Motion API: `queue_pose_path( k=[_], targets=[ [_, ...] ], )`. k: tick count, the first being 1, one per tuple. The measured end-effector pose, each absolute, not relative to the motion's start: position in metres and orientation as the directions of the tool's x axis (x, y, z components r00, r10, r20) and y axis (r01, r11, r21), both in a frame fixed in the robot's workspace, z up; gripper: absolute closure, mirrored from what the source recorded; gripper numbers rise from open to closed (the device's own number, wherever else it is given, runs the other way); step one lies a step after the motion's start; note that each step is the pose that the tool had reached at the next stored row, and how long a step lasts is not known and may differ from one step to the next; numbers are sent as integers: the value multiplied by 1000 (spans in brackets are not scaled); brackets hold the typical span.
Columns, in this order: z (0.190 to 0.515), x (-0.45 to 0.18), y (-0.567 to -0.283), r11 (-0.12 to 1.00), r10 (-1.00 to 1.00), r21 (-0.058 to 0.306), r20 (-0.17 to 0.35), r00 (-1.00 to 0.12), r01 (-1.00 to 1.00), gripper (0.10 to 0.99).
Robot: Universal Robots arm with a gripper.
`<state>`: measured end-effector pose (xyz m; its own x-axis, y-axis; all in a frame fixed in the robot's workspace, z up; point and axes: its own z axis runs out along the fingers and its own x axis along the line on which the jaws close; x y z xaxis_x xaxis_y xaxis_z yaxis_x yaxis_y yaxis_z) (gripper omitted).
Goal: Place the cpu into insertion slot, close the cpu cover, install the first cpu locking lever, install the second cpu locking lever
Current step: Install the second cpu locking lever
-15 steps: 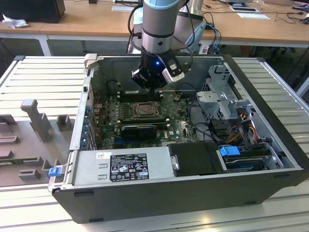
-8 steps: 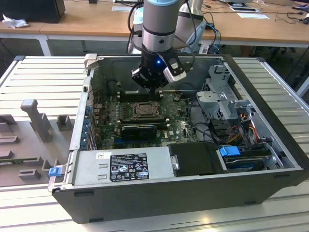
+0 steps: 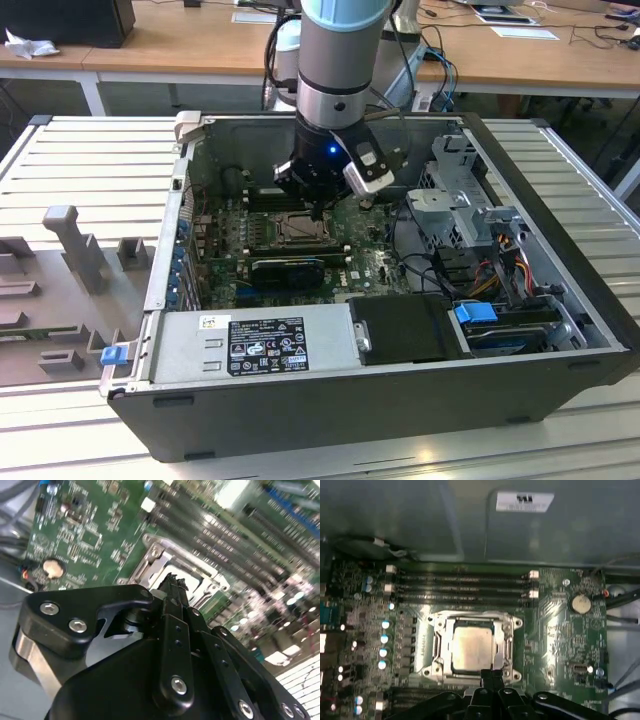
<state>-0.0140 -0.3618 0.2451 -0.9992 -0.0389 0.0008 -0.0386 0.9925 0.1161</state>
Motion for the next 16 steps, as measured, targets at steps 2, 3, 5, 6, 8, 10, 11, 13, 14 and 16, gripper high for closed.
queue_pose_path(
  k=[2, 3, 5, 6, 8, 10, 11, 13, 14, 16],
  targets=[
    [245, -14, -370, 992, -39, 116, 2, -999, -38, 980],
    [245, -14, -376, 992, -39, 121, 3, -999, -38, 980],
    [243, -19, -383, 987, -40, 156, 3, -999, -39, 980],
    [243, -23, -384, 986, -41, 162, 2, -999, -40, 980],
    [240, -29, -384, 985, -42, 167, 2, -999, -41, 980],
    [236, -35, -385, 985, -42, 169, 2, -999, -41, 980],
    [235, -37, -385, 985, -42, 170, 2, -999, -41, 980],
    [229, -43, -385, 984, -43, 171, 2, -999, -42, 980],
    [227, -44, -385, 984, -43, 171, 2, -999, -42, 980],
    [221, -46, -385, 984, -44, 171, 2, -999, -43, 980]
  ],
)
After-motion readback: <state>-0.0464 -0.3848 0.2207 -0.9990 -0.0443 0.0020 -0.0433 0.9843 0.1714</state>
